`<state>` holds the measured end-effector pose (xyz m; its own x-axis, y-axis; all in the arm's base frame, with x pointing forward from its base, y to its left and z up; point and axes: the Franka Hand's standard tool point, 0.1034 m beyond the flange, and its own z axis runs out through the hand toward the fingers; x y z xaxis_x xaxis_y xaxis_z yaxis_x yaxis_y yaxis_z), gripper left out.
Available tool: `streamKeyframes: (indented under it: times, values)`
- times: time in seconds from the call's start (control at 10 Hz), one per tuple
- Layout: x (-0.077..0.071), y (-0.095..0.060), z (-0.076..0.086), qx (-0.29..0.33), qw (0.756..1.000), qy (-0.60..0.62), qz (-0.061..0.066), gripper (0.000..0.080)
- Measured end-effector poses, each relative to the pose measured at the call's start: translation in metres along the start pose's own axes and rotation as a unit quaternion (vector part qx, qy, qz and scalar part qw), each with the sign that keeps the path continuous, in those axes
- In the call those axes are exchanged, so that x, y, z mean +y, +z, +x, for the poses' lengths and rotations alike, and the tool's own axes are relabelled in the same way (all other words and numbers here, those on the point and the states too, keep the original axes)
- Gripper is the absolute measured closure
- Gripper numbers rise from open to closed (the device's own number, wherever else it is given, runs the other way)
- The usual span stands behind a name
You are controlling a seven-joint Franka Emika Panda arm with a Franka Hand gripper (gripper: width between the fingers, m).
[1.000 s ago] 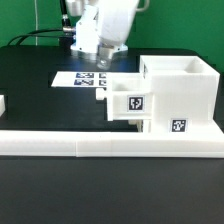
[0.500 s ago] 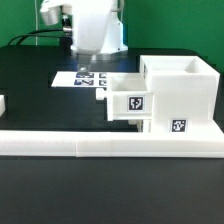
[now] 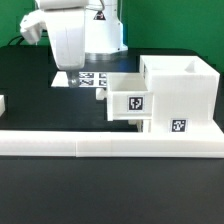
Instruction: Assemble drawer
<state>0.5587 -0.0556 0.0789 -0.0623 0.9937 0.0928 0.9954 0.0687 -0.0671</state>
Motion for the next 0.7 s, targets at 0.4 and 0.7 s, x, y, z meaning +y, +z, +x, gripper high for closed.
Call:
streamKeyframes:
  times: [0.4,0.7]
  values:
    - [0.006,0.013,0.038,0.011,0.999,0.043,0.007,0.0151]
    - [0.01,0.017,0.06,0.011,0.998,0.068,0.008,0.0151]
